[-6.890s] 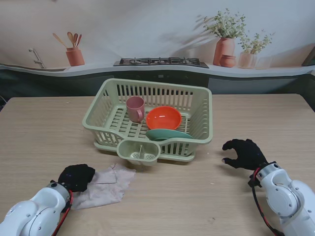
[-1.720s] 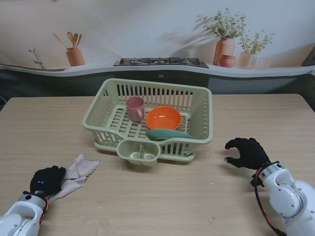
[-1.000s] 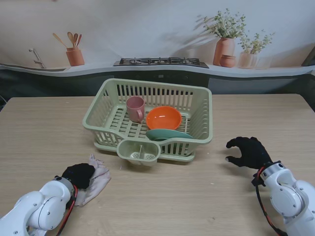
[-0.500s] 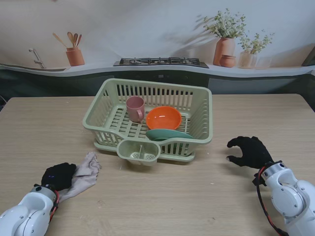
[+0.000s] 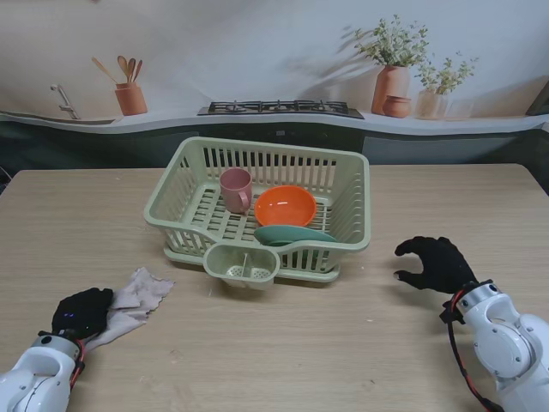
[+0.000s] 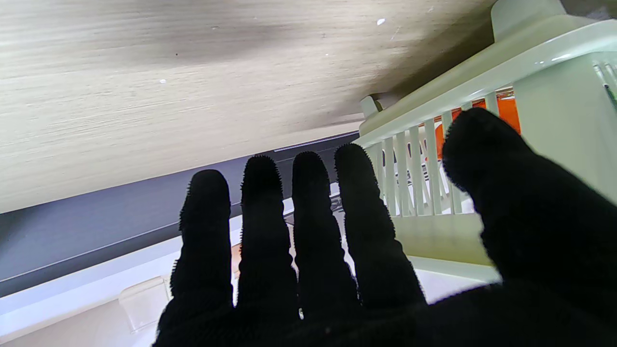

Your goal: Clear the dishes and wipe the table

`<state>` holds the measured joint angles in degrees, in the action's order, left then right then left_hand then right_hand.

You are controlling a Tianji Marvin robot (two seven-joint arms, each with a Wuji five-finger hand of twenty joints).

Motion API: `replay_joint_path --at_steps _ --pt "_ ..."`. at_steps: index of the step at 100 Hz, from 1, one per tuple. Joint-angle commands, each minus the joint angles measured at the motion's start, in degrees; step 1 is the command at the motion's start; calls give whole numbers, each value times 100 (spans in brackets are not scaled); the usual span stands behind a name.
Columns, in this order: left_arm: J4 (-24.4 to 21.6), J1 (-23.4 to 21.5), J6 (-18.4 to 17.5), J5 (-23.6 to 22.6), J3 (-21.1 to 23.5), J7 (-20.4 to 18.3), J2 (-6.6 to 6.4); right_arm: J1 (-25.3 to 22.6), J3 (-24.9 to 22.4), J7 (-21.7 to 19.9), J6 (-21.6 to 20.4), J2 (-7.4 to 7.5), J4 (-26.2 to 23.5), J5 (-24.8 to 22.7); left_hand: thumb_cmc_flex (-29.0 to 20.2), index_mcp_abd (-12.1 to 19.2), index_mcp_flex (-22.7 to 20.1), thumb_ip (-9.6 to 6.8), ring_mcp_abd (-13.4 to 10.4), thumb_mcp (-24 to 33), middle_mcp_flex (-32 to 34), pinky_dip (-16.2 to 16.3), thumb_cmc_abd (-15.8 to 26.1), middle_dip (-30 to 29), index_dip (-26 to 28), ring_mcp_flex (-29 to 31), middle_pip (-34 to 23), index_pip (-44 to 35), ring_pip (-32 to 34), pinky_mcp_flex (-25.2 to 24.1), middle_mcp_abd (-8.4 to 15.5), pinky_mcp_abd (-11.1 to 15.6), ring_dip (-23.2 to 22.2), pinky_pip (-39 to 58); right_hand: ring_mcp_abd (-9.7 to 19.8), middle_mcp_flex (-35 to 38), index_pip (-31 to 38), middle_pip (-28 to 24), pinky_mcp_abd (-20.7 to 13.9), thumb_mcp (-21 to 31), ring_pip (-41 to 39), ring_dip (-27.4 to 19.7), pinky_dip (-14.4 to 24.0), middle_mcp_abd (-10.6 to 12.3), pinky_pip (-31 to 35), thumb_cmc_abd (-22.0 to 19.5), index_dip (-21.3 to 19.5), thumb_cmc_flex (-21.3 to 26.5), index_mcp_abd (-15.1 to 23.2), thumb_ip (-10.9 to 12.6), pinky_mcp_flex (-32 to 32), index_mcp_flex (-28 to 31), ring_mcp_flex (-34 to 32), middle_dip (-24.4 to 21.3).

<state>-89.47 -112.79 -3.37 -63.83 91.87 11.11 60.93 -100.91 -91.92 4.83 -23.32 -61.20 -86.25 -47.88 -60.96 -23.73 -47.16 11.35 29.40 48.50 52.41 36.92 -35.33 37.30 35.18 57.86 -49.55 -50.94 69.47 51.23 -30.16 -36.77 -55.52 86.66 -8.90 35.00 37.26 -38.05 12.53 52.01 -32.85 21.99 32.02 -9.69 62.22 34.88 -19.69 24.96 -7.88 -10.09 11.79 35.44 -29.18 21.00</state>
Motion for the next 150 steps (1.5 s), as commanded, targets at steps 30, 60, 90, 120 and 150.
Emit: replay_joint_path --at_steps 30,60,90,120,150 --pt "816 1181 -315 153 -281 -228 -86 -18 8 -35 -40 -26 -15 -8 -652 932 -192 -121 204 297 -13 107 248 118 293 -17 -116 -671 145 21 -160 -322 -58 399 14 -70 -17 71 -1 -47 98 -22 -36 2 -108 -122 -6 -145 12 237 5 75 -2 -45" --pt "492 846 124 192 -229 -342 -42 -21 28 -33 14 -29 -29 1 -651 860 -228 -132 285 307 2 131 234 79 201 -6 -78 -596 126 61 -227 -322 -44 372 20 -67 -15 74 10 -51 98 -23 -46 1 -91 -115 -5 -145 18 238 -6 78 1 -44" --pt "6 -28 591 17 -101 -140 26 -36 11 -79 -7 -25 -64 18 -656 809 -242 -131 329 302 -15 158 239 72 166 -21 -60 -552 124 62 -279 -322 -46 364 19 -71 -21 77 22 -55 103 -24 -53 7 -88 -123 -3 -147 21 241 -16 73 5 -42" --pt "-102 -340 534 -53 64 128 58 -39 12 -75 -13 -24 -65 4 -654 807 -256 -134 331 304 -3 175 235 73 157 -6 -56 -541 123 86 -283 -322 -44 359 18 -71 -19 76 28 -51 102 -22 -55 3 -82 -121 -4 -139 13 243 -18 70 5 -41" --pt "576 524 441 232 -291 313 48 -36 39 -79 28 -24 -60 6 -477 605 -611 -224 573 398 91 142 -52 -142 -919 -73 264 -54 -361 49 -295 -322 189 66 26 -74 -19 76 40 -56 104 -22 -58 8 -85 -128 -5 -153 26 243 -32 71 11 -39"
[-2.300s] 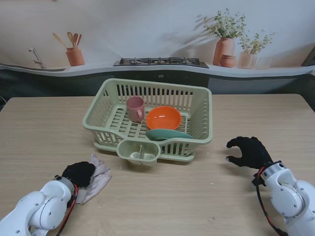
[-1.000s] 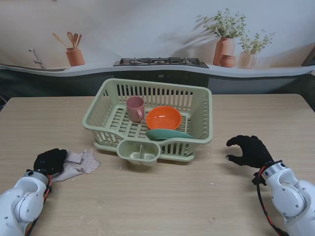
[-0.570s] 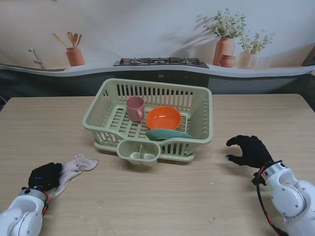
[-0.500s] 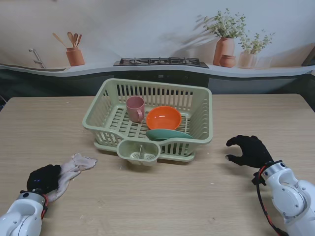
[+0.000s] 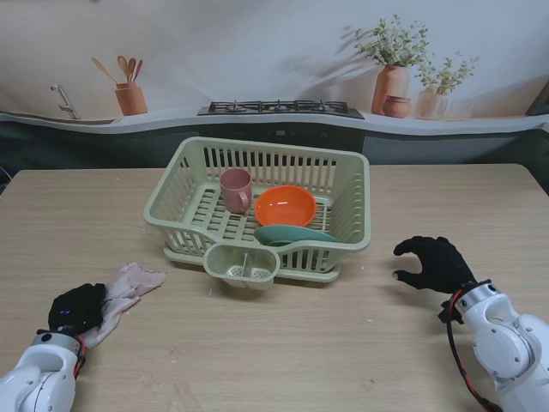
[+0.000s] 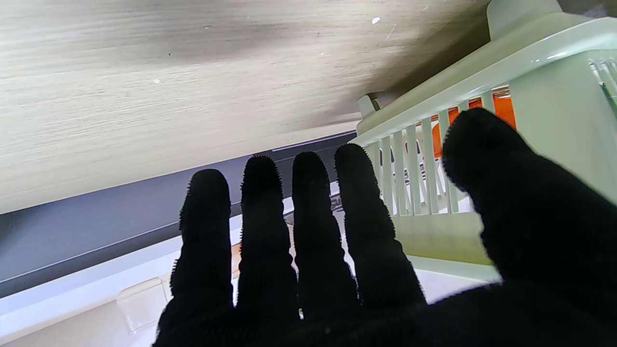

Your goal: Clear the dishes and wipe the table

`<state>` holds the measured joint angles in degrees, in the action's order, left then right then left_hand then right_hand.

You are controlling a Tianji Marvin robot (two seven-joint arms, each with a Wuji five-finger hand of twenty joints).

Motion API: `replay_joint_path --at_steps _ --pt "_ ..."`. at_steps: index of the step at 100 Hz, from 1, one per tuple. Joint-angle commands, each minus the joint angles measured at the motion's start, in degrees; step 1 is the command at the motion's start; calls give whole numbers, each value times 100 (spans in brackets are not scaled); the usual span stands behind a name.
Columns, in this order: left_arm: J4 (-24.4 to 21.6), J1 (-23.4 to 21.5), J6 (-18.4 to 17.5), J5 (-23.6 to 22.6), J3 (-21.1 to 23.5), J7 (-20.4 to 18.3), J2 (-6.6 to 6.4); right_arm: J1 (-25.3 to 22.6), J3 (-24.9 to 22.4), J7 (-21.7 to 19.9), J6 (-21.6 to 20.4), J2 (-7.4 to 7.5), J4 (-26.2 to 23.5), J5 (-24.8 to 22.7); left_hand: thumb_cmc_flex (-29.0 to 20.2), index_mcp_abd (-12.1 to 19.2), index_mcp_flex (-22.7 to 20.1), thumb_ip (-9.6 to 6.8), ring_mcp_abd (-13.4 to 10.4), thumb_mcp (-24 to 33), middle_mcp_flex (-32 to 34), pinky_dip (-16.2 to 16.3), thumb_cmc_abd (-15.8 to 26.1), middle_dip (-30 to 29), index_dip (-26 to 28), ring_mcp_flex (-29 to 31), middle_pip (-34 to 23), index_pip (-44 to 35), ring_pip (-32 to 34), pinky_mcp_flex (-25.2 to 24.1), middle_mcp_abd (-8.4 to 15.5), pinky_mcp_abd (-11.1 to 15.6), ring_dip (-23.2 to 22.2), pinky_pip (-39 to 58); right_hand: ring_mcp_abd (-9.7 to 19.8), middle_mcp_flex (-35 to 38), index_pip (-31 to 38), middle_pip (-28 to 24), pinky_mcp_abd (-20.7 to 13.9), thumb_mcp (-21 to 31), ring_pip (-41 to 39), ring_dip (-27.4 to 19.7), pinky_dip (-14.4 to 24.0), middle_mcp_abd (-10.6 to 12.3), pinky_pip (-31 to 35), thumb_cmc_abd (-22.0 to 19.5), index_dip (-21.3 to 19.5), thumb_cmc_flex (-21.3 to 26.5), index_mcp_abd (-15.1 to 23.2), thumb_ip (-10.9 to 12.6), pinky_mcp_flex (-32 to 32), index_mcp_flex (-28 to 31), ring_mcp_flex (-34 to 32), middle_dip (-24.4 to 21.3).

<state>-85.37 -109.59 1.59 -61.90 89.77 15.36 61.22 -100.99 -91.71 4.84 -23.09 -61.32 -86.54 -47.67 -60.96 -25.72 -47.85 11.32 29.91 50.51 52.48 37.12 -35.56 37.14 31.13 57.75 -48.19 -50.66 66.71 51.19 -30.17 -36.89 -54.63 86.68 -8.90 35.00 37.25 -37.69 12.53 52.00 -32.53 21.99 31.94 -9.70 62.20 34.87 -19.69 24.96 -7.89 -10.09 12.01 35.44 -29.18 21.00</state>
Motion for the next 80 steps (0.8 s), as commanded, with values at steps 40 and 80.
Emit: replay_joint_path --at_steps 40,80 --pt "1330 1660 -478 207 -546 -61 -78 -12 22 -87 45 -8 -50 -48 -353 739 -676 -242 526 258 128 117 -167 -123 -874 -86 270 111 -176 36 -293 -310 200 -13 28 -69 -17 34 62 -57 73 -17 -41 15 -84 -139 -7 -155 26 249 -63 83 14 -34" --pt "1063 1579 -47 306 -604 -567 -74 -13 25 -110 46 -9 -58 -22 -420 675 -606 -227 587 252 112 171 -101 -79 -795 -59 220 1 54 157 -379 -310 109 194 33 -74 -21 37 40 -41 77 -16 -36 15 -89 -138 -7 -150 24 254 -65 88 17 -34"
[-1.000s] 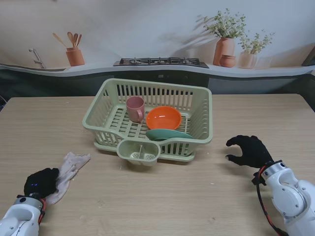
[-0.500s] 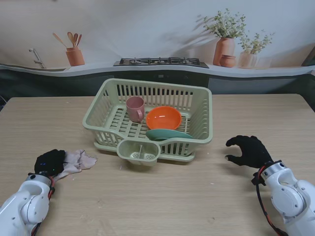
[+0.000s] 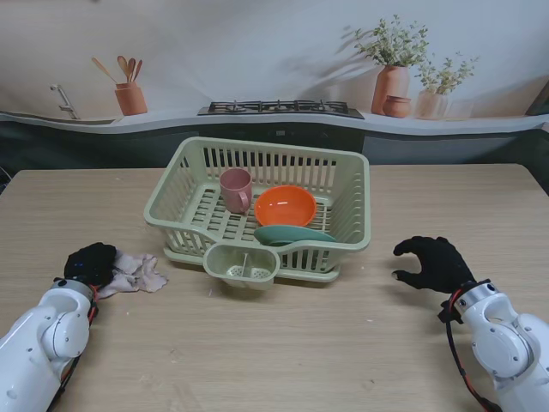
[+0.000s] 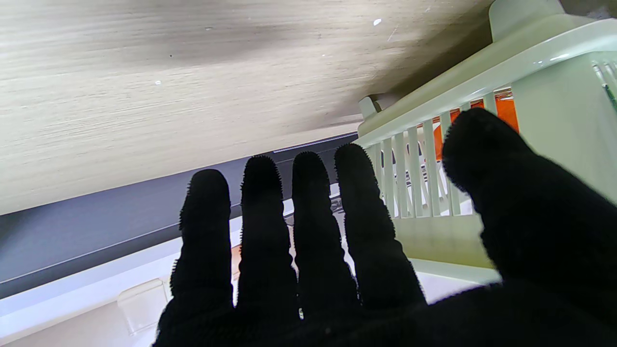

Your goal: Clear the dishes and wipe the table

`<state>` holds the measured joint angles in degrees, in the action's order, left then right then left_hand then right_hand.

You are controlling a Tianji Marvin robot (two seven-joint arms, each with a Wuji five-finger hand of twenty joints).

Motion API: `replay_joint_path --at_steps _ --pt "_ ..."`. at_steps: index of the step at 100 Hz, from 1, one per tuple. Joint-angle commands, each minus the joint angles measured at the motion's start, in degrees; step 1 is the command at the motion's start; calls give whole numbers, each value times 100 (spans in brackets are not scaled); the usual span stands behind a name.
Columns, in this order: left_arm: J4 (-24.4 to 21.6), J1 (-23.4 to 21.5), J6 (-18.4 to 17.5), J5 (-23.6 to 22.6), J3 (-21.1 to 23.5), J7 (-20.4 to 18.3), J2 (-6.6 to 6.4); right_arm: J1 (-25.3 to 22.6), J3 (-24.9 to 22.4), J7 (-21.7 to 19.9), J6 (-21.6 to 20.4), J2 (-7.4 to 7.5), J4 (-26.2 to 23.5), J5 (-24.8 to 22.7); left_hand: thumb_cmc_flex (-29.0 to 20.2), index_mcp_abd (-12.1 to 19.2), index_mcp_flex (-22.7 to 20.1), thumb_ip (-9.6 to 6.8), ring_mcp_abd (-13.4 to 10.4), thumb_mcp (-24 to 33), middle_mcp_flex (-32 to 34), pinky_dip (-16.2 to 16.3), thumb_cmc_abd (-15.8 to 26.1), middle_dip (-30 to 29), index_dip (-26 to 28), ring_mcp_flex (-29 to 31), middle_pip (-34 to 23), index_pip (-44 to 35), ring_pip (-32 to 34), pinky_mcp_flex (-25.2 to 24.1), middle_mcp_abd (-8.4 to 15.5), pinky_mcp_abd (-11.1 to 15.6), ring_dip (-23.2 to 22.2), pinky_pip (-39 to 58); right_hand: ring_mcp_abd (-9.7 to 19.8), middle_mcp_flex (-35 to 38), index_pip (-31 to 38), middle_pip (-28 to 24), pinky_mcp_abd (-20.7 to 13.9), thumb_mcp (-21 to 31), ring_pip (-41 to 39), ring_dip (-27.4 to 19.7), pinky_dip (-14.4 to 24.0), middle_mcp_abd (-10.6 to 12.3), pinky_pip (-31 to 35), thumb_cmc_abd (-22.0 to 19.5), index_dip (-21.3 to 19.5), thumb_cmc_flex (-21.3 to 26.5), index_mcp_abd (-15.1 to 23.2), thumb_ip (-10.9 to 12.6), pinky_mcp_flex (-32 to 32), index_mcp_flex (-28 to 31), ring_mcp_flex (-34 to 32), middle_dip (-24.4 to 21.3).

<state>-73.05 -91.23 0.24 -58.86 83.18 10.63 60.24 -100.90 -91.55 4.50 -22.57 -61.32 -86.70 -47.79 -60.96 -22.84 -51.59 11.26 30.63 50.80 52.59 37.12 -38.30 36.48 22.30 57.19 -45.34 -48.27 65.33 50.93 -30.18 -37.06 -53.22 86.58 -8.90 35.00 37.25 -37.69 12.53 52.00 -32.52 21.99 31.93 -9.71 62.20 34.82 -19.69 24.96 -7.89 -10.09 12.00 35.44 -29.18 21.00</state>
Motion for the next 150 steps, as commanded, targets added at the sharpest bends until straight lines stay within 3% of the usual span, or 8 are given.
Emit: replay_joint_path --at_steps 1,17,43,65,87,133,150 --pt "-201 -297 111 -2 68 -102 25 -24 10 -75 -4 -9 -43 -9 -420 384 -233 -220 519 222 100 173 173 -13 88 -4 -67 -239 194 186 -378 -293 -35 212 34 -71 -22 36 39 -40 76 -16 -35 11 -88 -138 -7 -151 27 254 -62 87 18 -33" --pt "-653 -982 419 -204 343 -67 54 -51 5 -87 18 -11 -68 4 -432 359 -237 -222 548 213 110 190 186 -16 83 24 -78 -234 236 256 -397 -293 -70 288 30 -76 -25 37 59 -40 75 -14 -32 14 -87 -141 -7 -149 21 255 -66 91 20 -33" --pt "-1064 -1977 446 -338 869 576 154 -59 -3 -130 -10 -6 -97 12 -439 328 -265 -224 587 204 119 190 189 -27 90 35 -86 -214 246 282 -438 -293 -110 330 31 -70 -24 34 52 -34 74 -13 -29 9 -85 -135 -10 -144 25 255 -63 92 22 -32" --pt "-1245 -2325 311 -336 1085 800 200 -43 10 -160 -38 0 -89 15 -441 335 -268 -222 592 200 112 186 193 -32 101 29 -87 -193 242 281 -435 -293 -125 331 30 -69 -25 34 55 -34 73 -13 -29 16 -85 -132 -10 -150 21 253 -60 89 19 -32" --pt "-895 -1761 105 -193 856 704 163 -47 5 -154 -63 1 -89 10 -431 380 -274 -224 564 200 122 181 182 -30 124 24 -98 -207 238 271 -396 -293 -130 325 33 -74 -25 35 59 -35 74 -14 -30 11 -86 -131 -11 -150 25 253 -62 88 17 -33" --pt "907 563 -319 174 -240 515 17 -64 -29 -96 -25 -6 -111 -35 -398 471 -222 -212 458 202 121 159 186 -20 169 46 -151 -319 242 229 -337 -293 -121 304 29 -73 -27 39 60 -31 77 -15 -30 13 -85 -132 -11 -148 19 253 -60 91 18 -34" --pt "1324 986 -347 399 -518 617 35 -56 -41 -90 -7 -4 -104 -62 -401 458 -210 -213 460 208 118 152 183 -26 145 50 -154 -340 233 228 -341 -293 -112 303 30 -68 -30 36 61 -33 75 -15 -30 13 -85 -131 -10 -148 23 253 -63 91 16 -33"
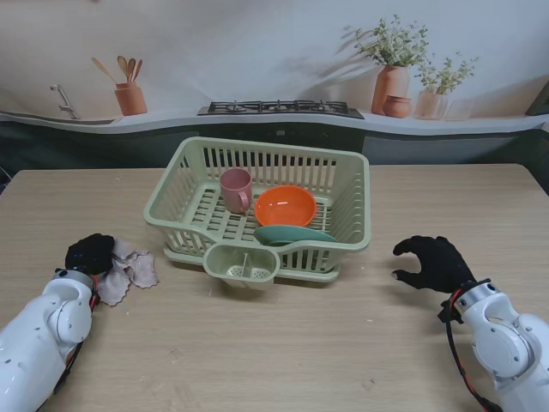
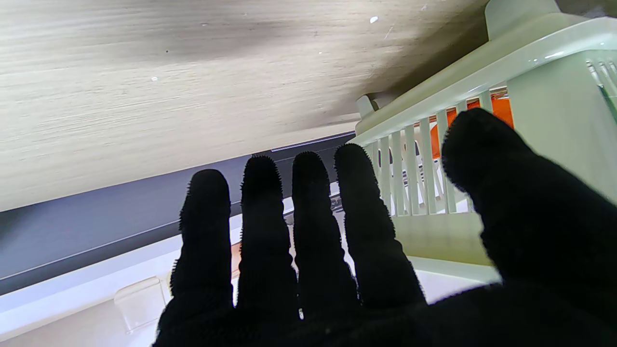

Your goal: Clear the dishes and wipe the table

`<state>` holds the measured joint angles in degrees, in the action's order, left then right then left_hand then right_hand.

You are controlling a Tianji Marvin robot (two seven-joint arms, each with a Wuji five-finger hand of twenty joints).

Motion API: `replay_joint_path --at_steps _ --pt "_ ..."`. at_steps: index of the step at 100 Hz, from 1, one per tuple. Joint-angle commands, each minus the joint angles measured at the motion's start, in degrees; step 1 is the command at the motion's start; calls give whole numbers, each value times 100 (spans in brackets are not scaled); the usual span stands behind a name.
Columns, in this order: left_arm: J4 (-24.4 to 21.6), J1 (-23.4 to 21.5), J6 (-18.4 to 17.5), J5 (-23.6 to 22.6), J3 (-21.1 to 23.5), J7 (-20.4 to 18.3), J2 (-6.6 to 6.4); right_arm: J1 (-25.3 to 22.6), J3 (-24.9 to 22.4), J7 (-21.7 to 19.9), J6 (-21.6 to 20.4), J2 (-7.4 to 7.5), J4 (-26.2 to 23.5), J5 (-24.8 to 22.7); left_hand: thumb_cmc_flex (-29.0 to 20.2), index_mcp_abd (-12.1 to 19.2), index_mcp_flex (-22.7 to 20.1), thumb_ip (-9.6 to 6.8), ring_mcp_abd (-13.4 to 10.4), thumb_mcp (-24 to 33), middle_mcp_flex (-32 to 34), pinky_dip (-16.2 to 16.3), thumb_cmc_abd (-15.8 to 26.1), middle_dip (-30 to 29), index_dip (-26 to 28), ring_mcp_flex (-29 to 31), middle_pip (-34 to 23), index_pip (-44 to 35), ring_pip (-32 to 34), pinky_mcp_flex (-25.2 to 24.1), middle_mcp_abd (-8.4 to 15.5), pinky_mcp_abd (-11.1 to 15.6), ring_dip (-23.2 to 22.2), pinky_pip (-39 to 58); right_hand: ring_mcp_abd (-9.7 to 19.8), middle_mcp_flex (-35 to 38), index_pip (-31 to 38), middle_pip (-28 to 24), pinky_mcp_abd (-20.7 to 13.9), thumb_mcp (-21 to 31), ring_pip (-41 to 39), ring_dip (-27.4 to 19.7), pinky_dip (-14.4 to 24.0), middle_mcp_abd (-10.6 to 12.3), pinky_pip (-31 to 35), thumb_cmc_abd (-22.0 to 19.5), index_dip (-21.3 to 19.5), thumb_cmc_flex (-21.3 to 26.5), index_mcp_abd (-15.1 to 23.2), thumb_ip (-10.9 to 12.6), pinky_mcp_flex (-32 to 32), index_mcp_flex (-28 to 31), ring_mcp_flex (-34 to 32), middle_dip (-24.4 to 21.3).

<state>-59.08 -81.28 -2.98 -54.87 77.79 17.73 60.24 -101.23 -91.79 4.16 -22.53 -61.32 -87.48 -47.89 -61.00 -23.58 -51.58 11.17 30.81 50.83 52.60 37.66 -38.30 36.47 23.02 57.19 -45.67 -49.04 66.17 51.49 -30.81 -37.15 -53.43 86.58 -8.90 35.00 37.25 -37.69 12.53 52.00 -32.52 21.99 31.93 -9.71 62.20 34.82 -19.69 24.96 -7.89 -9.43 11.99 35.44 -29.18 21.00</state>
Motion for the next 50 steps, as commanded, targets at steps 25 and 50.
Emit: replay_joint_path --at_steps 25,50 --pt "-516 -473 -118 -34 310 -291 34 -46 -36 -31 -15 -8 -32 -51 -395 584 -230 -208 461 209 130 90 171 -39 60 39 -119 -309 149 123 -254 -284 -92 288 32 -70 -32 37 54 -33 74 -14 -31 15 -88 -134 -10 -149 25 187 -64 85 19 -33" --pt "-1280 -1453 -420 -256 904 -332 41 -54 -48 -41 -30 -9 -34 -32 -358 776 -351 -224 469 220 215 140 100 -88 100 5 -75 -380 111 -39 -86 -284 -87 250 31 -74 -32 35 46 -35 76 -15 -30 13 -87 -131 -10 -149 21 187 -63 79 24 -32"
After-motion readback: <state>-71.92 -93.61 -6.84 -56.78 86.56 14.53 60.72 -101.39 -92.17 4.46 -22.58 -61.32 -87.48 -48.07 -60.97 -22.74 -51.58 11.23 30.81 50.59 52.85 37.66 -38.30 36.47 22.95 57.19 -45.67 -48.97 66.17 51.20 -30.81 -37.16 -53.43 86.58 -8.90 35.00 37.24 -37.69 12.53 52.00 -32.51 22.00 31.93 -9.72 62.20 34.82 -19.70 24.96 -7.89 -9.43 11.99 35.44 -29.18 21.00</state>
